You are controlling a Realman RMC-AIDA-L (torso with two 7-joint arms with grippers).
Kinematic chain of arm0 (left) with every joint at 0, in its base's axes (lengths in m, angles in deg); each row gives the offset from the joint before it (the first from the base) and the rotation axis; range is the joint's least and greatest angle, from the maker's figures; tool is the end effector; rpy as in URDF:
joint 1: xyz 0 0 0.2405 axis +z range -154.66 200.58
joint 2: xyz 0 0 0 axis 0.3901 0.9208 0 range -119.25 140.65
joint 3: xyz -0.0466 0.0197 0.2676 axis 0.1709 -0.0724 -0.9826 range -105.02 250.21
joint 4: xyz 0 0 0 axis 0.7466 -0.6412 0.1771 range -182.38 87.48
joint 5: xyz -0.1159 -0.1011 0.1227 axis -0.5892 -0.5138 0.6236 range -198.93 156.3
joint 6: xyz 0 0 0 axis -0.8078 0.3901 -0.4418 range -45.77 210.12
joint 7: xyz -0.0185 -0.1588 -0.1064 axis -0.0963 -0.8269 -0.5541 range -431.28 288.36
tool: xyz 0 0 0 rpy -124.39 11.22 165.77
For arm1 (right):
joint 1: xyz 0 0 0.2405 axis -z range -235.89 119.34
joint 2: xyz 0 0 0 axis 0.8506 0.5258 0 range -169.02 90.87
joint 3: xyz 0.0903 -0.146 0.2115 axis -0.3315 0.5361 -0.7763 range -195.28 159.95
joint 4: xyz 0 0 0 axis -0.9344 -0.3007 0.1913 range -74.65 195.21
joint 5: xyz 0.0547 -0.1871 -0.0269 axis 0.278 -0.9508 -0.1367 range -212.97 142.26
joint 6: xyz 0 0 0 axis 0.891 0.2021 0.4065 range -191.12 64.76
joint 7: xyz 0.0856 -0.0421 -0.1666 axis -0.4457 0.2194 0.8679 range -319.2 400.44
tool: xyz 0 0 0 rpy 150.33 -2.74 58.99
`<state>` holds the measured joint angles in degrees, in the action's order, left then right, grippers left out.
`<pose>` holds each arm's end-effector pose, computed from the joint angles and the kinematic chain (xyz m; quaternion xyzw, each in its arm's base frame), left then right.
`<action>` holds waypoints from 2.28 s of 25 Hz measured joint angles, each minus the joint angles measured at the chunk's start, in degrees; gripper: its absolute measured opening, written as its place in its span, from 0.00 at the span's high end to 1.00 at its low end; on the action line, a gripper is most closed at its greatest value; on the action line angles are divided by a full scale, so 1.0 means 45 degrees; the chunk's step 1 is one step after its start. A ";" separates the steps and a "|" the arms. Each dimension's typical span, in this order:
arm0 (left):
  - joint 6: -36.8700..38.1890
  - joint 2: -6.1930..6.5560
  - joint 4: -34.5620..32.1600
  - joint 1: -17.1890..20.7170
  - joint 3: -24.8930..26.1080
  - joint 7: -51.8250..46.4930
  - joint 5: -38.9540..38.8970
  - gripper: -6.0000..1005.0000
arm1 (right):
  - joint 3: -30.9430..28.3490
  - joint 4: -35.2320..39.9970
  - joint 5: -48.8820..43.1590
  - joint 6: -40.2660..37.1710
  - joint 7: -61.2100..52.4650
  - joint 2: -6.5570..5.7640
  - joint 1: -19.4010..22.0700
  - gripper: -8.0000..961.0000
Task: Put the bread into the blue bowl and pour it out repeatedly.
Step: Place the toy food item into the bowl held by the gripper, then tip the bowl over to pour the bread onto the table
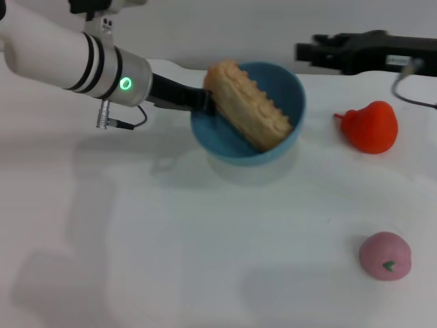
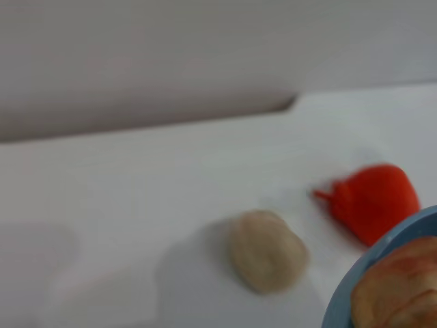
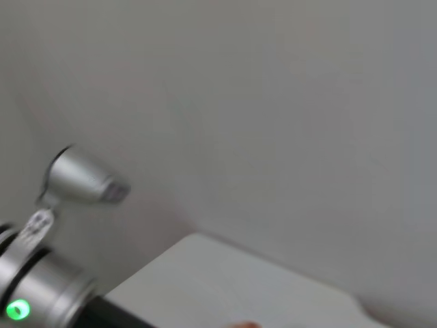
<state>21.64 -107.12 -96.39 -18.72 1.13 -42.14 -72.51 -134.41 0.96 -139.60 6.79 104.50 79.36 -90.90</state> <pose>-0.2095 0.4333 -0.0796 -0.8408 -0.4972 -0.0562 0.2068 0.1630 0.4132 -0.0280 -0.9078 0.2956 0.2369 0.1799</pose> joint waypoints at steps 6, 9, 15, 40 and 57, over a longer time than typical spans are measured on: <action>0.1853 -0.0021 -0.0013 0.0535 -0.0008 0.0040 0.0016 0.99 | -0.1881 -0.0070 0.0645 0.0067 0.0114 -0.0017 0.1495 0.48; 0.3026 -0.0065 -0.0088 0.0734 -0.0610 0.0086 0.0015 0.99 | -0.2873 -0.0023 0.0831 0.0077 0.0199 -0.0013 0.2308 0.48; 0.6374 -0.0084 -0.0272 0.0882 -0.3902 0.0086 -0.0007 0.99 | -0.4309 0.0607 0.0872 0.0061 0.0231 0.0090 0.3327 0.48; 1.9082 -0.0283 0.2187 0.1566 -1.2541 0.1710 0.0029 0.99 | -0.5847 0.1843 0.0883 0.0047 0.0258 0.0105 0.3428 0.48; 2.1521 -0.0283 0.3357 0.1409 -1.4114 0.5860 0.0028 0.99 | -0.5929 0.2050 0.1123 0.0028 0.0258 0.0107 0.3423 0.48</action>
<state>118.48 -108.39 -81.28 -12.38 -62.38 -15.77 -72.38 -161.09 10.18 -134.54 6.91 105.66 79.85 -75.50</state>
